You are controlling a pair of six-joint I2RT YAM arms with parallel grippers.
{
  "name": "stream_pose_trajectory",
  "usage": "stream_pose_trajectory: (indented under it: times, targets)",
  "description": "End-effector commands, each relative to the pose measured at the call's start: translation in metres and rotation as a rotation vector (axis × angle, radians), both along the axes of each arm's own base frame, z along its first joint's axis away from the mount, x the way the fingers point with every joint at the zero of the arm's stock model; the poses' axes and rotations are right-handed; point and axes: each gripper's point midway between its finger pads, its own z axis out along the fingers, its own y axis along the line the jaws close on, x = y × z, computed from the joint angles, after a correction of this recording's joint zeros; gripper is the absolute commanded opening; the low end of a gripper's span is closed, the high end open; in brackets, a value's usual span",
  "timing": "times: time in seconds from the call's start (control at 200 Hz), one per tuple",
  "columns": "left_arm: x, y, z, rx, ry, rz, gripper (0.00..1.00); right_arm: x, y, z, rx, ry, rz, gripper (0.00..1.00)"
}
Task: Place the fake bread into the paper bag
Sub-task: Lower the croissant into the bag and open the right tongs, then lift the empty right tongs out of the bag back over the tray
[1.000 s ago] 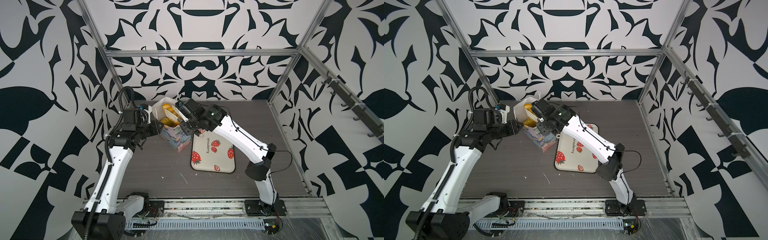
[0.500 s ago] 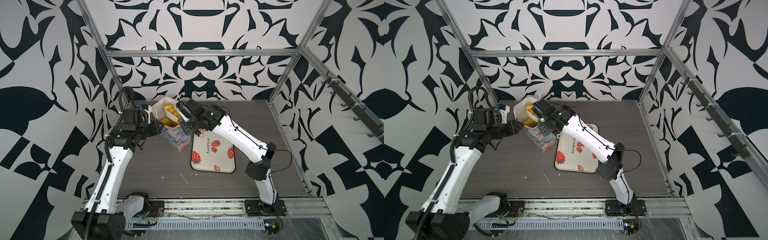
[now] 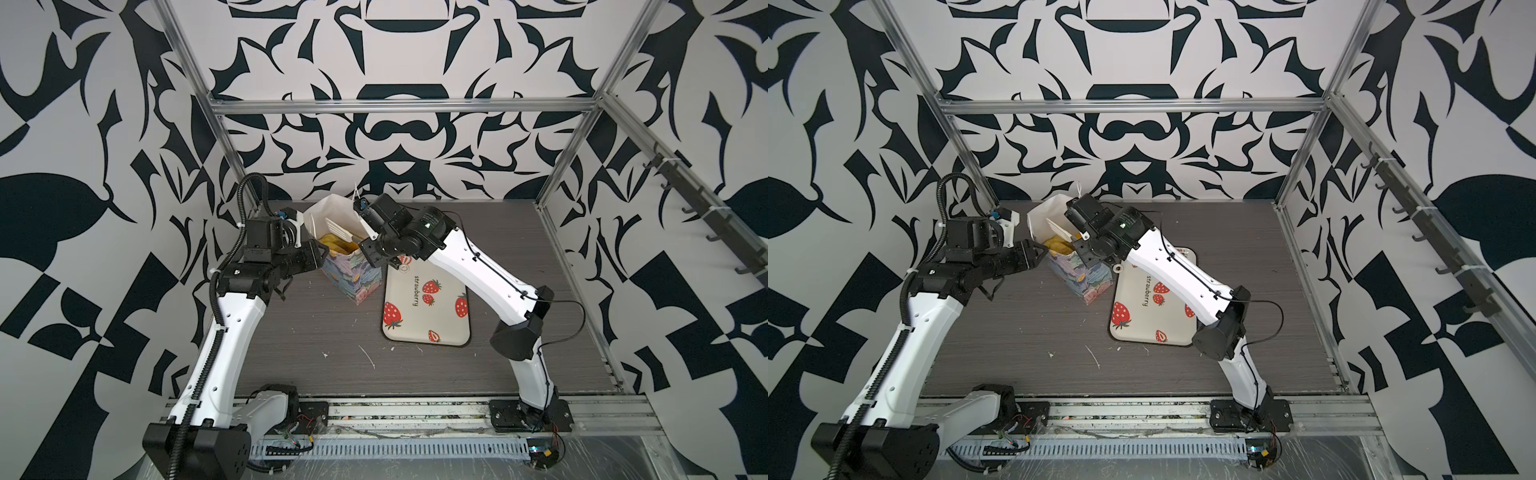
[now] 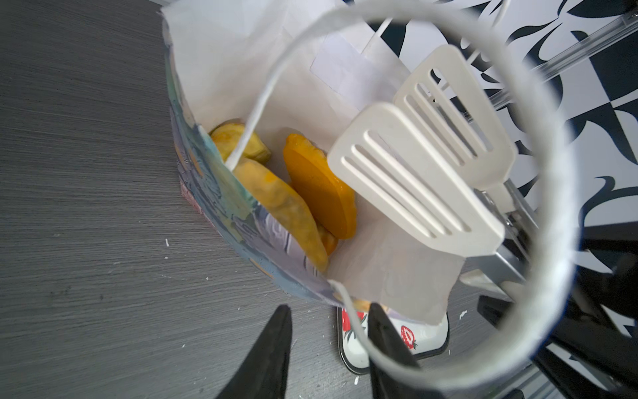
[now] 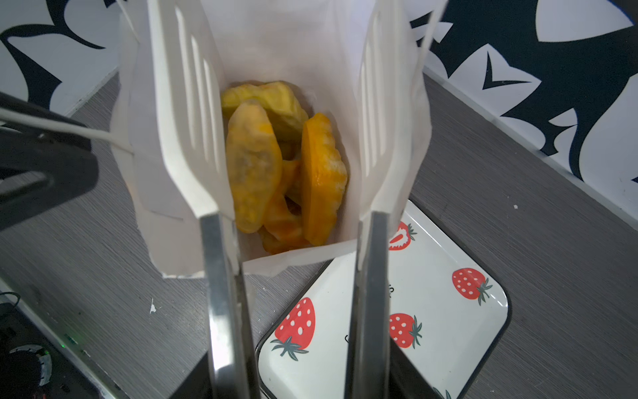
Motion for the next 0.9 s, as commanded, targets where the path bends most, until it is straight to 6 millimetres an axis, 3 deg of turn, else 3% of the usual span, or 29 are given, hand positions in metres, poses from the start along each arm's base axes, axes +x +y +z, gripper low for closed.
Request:
stream_pose_trajectory:
  times: [0.0,0.365,0.57,0.72,0.895]
  targets:
    - [-0.006,0.001,0.016,-0.003,-0.022,0.004,0.41,-0.003,-0.008,0.05,0.096,-0.08,-0.002,0.59]
    - [-0.009,0.002,0.036,-0.004,-0.058,0.01,0.41,-0.006,-0.027,0.075,0.108,-0.132,-0.021,0.55]
    - [-0.013,0.007,0.039,0.016,-0.069,0.024,0.54,-0.013,-0.049,0.09,0.104,-0.175,-0.049,0.54]
    - [-0.017,0.01,0.04,0.024,-0.079,0.041,0.6,-0.017,-0.077,0.097,0.1,-0.21,-0.093,0.54]
    - [-0.024,0.014,0.035,0.039,-0.063,0.049,0.72,-0.018,-0.129,0.094,0.131,-0.213,-0.191,0.54]
